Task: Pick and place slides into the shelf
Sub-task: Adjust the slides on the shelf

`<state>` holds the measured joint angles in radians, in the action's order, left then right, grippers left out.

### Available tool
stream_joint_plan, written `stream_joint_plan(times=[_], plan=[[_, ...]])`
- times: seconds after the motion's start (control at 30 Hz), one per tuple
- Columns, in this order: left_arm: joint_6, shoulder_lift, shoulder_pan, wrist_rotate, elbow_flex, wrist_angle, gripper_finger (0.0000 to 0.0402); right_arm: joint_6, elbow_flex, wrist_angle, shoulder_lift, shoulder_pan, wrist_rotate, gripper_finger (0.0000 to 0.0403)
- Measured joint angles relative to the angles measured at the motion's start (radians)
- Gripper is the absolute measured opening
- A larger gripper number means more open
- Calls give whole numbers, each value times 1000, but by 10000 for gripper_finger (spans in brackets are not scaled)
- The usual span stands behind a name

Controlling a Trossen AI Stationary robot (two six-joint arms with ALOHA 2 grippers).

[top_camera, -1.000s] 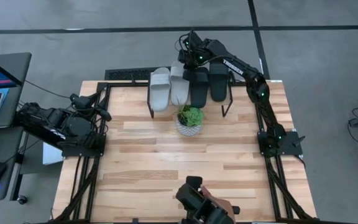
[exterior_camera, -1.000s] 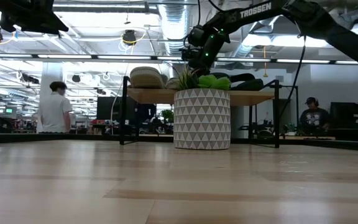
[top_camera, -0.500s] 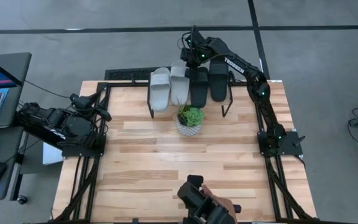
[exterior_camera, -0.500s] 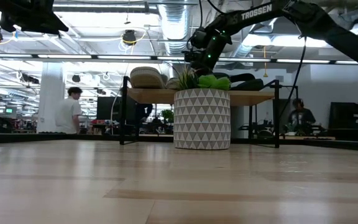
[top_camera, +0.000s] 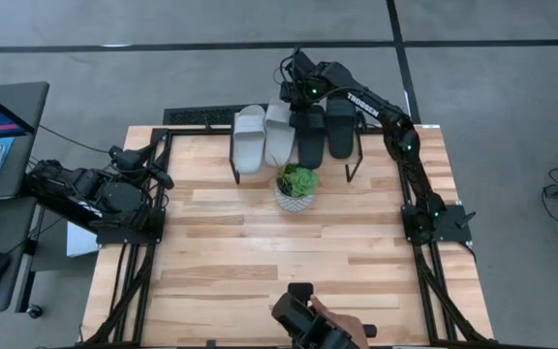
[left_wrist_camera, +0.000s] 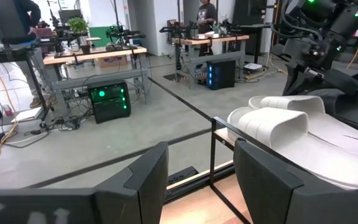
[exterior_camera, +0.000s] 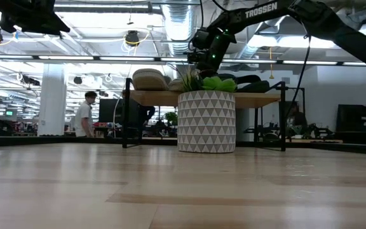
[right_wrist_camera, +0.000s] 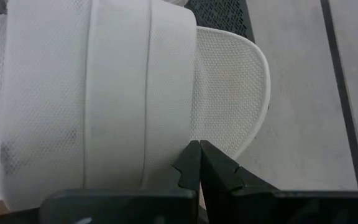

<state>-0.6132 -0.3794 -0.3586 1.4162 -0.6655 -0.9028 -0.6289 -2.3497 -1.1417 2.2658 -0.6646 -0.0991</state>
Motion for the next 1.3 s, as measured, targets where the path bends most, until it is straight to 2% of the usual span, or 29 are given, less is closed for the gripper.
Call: stream_joint_plan(times=[0.6, 0.8, 0.97, 1.3], plan=[[-1, 0, 0, -50, 0, 0, 171, -16, 0, 87, -1, -5, 10, 0], [-1, 0, 0, -50, 0, 0, 171, -37, 0, 104, -1, -4, -15, 0], [-1, 0, 0, -46, 0, 0, 171, -37, 0, 104, -1, -5, -83, 0], [-1, 0, 0, -45, 0, 0, 171, -50, 0, 69, -1, 10, -103, 0]])
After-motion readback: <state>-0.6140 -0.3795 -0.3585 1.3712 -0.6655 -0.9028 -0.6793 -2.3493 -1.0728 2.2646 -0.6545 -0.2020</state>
